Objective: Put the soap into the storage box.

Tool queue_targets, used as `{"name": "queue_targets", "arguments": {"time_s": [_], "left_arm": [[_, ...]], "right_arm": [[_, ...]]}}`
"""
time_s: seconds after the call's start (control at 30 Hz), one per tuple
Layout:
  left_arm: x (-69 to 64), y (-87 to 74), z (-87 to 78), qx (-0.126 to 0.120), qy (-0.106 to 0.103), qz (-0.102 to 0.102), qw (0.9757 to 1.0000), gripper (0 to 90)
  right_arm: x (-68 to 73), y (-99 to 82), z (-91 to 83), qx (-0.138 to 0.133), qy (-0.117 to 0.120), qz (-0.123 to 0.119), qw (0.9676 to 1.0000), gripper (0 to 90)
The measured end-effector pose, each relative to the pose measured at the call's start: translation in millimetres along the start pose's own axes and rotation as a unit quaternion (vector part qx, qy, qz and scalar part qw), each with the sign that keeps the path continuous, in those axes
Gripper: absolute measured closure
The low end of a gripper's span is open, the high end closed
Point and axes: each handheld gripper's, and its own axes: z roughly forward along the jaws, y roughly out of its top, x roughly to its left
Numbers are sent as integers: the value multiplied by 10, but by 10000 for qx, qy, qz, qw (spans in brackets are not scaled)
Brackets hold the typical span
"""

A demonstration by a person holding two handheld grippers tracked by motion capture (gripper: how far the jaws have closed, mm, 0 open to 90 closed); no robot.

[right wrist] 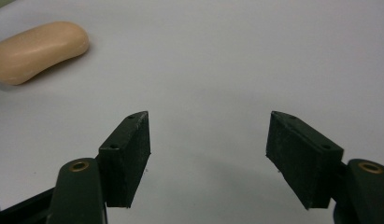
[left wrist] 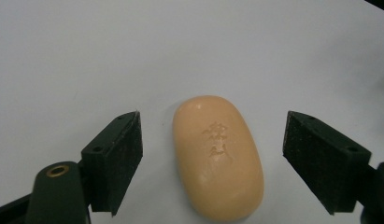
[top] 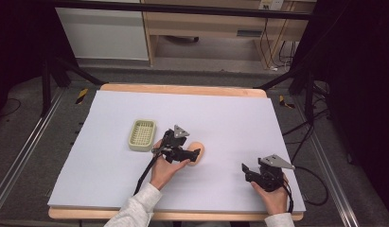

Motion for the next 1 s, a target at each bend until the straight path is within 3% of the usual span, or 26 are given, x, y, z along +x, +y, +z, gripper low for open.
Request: {"name": "queue_targets", "arguments": {"time_s": [1.0], "left_arm": [[-88,-40,321,425,51,157,9990,188]], "right_arm": [[-4,-7,4,52,48,36,10000,324]]}}
